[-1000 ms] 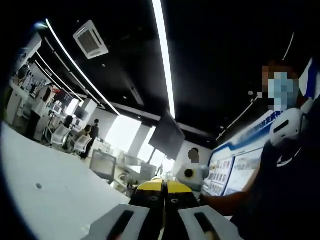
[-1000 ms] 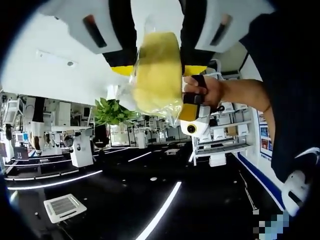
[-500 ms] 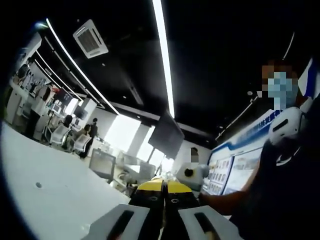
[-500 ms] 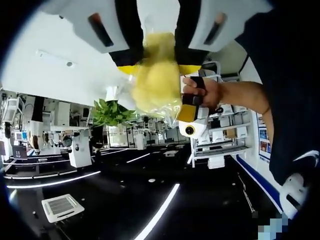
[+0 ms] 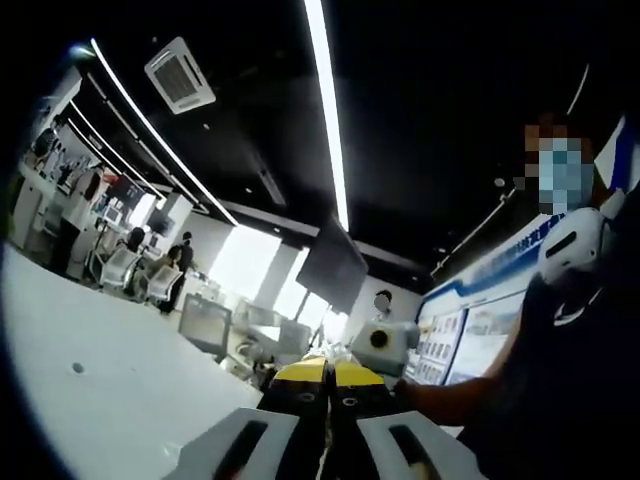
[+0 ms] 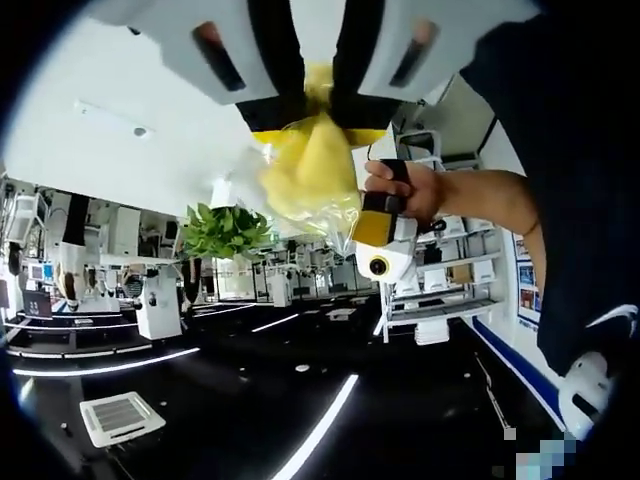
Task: Compare the silicone blocks by pressing each to a similar depth, holding the contact briefly, and releasing to observe deformation and rebound differences across the visible hardness samples.
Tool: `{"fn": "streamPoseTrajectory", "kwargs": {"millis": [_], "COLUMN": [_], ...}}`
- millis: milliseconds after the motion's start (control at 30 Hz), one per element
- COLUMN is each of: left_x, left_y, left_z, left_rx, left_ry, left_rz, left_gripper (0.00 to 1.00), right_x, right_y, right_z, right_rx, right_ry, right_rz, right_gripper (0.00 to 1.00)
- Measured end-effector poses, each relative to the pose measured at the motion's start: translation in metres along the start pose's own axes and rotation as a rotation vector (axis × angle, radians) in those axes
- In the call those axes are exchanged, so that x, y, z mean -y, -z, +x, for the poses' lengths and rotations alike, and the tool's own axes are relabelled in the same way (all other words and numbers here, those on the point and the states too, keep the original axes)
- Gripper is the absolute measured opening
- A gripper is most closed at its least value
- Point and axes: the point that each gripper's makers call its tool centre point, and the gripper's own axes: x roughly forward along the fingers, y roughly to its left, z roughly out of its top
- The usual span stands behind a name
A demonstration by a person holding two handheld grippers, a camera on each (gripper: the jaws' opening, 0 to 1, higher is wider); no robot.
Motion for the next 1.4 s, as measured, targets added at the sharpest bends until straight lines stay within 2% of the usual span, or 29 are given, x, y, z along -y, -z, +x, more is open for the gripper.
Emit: {"fn": "streamPoseTrajectory", "kwargs": {"millis": [67,133,200,233,267,367,567,1133,1200,1400], "left_x": [0.0004,0.0004,0.0018,0.0022,0.0029,0.0034,0.0038,0.0063,0.0063,0.0048], "left_y": [0.0006,0.0018,0.0027,0.0028,0.0028,0.0028,-0.0007,0.0027,0.0029,0.0046], "left_z": [0.0001,0.0004,0.0016,0.0022,0.0028,0.0042,0.0021,0.0041,0.0041,0.0028], "left_rx": [0.003,0.006,0.009,0.009,0.007,-0.007,0.005,-0.013,-0.013,-0.010], "left_ry": [0.002,0.003,0.012,0.015,0.020,0.023,0.025,0.019,0.018,0.012], "left_rz": [0.000,-0.008,-0.014,-0.017,-0.021,-0.008,-0.009,0.000,0.003,-0.003], "left_gripper": [0.00,0.00,0.00,0.00,0.00,0.00,0.00,0.00,0.00,0.00], "right_x": [0.0000,-0.0039,-0.0011,-0.0023,-0.0048,-0.0028,-0.0030,-0.0041,-0.0055,-0.0033], "right_y": [0.0002,0.0029,0.0016,0.0018,0.0025,0.0022,-0.0014,0.0009,0.0015,0.0031], "right_z": [-0.0006,-0.0017,-0.0035,-0.0051,-0.0063,-0.0068,-0.0043,-0.0076,-0.0078,-0.0064], "right_rx": [-0.007,-0.026,-0.019,-0.021,-0.025,-0.020,-0.024,-0.014,-0.022,-0.024], "right_ry": [0.006,-0.003,0.014,0.012,0.005,0.009,0.009,-0.003,-0.013,-0.012], "right_rz": [0.014,0.082,0.047,0.061,0.112,0.089,0.056,0.062,0.088,0.067], "right_gripper": [0.03,0.02,0.02,0.01,0.01,0.00,0.00,0.00,0.00,0.00]}}
